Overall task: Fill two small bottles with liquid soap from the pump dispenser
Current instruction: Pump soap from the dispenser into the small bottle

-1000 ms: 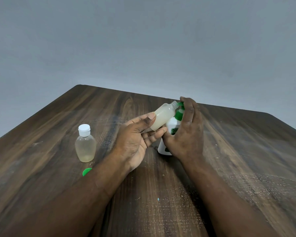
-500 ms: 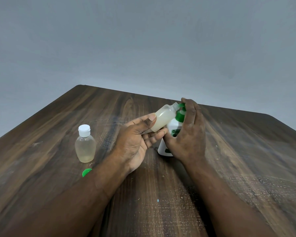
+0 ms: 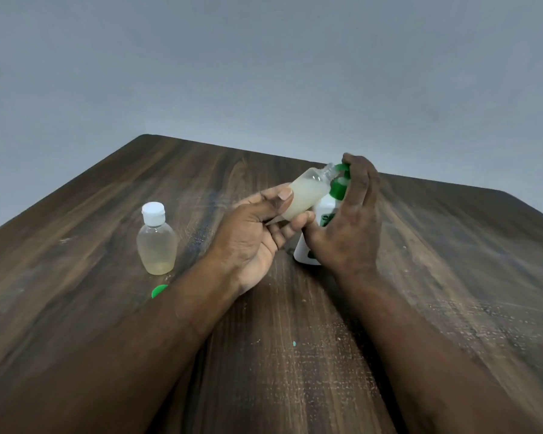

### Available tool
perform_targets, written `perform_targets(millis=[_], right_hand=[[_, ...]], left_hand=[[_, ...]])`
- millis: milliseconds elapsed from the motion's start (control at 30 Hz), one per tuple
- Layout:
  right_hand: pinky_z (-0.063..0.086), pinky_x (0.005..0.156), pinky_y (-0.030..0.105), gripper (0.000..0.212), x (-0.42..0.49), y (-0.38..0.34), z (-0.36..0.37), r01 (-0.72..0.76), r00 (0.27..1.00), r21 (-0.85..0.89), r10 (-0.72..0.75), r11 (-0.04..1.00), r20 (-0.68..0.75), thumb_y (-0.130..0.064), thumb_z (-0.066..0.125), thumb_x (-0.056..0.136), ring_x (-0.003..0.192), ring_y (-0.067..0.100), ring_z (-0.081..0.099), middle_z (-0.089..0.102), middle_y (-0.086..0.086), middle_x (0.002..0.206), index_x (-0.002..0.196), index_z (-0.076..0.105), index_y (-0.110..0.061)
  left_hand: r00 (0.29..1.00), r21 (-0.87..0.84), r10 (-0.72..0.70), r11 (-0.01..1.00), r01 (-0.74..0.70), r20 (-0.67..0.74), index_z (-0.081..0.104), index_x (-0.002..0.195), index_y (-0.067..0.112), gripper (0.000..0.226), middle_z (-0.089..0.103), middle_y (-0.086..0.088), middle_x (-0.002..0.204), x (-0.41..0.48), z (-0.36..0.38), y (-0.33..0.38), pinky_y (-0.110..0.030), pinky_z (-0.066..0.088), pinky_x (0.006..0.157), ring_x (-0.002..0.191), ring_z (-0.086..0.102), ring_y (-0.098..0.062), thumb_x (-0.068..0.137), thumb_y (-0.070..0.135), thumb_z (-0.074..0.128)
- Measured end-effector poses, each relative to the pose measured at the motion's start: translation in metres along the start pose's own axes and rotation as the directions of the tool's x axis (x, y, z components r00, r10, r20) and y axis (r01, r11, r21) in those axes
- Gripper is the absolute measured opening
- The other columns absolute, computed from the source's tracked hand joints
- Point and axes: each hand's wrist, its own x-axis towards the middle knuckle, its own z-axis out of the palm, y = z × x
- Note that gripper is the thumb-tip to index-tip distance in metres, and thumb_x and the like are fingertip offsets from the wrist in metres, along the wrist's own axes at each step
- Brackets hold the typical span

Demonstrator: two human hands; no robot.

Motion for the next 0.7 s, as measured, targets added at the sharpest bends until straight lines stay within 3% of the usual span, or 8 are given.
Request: perform_targets(millis=[267,500,700], right_hand=[[0.058,0.094,0.047,0.089,-0.0030,-0.0002,0.0034,-0.009,0.999,0.037,0.010,0.999,-0.031,-0.049,0.074,0.077,0.127,0.033,0.055,0.048,0.020,0.146,0.147,0.042,-0.003],[0.058,0.092,0.052,0.095,-0.0012,0.0003,0.0029,0.009,1.000,0.062,-0.007,0.998,-0.027,-0.057,0.069,0.081,0.133,0.032,0.052,0.044,0.018,0.153,0.154,0.036,-0.007],[0.059,0.092,0.052,0.093,-0.0008,0.0015,0.0045,0.001,1.000,0.062,0.000,0.998,-0.027,-0.050,0.074,0.079,0.133,0.032,0.053,0.044,0.016,0.152,0.153,0.033,-0.011]], left_hand=[[1.000,0.022,0.012,1.000,-0.011,-0.019,0.066,0.120,-0.007,0.029,0.074,-0.023,0.109,0.0022,-0.0025,-0.0018,-0.023,0.061,0.067,0.079,0.076,-0.027,0.095,0.007,0.067],[1.000,0.028,0.015,1.000,-0.015,-0.002,0.062,0.128,-0.008,0.036,0.073,-0.025,0.114,0.0018,-0.0020,-0.0023,-0.023,0.061,0.068,0.081,0.076,-0.029,0.096,0.008,0.066],[1.000,0.024,0.019,1.000,-0.019,0.001,0.065,0.119,-0.007,0.027,0.075,-0.023,0.107,0.0023,-0.0016,-0.0025,-0.024,0.062,0.068,0.080,0.076,-0.029,0.097,0.008,0.066]])
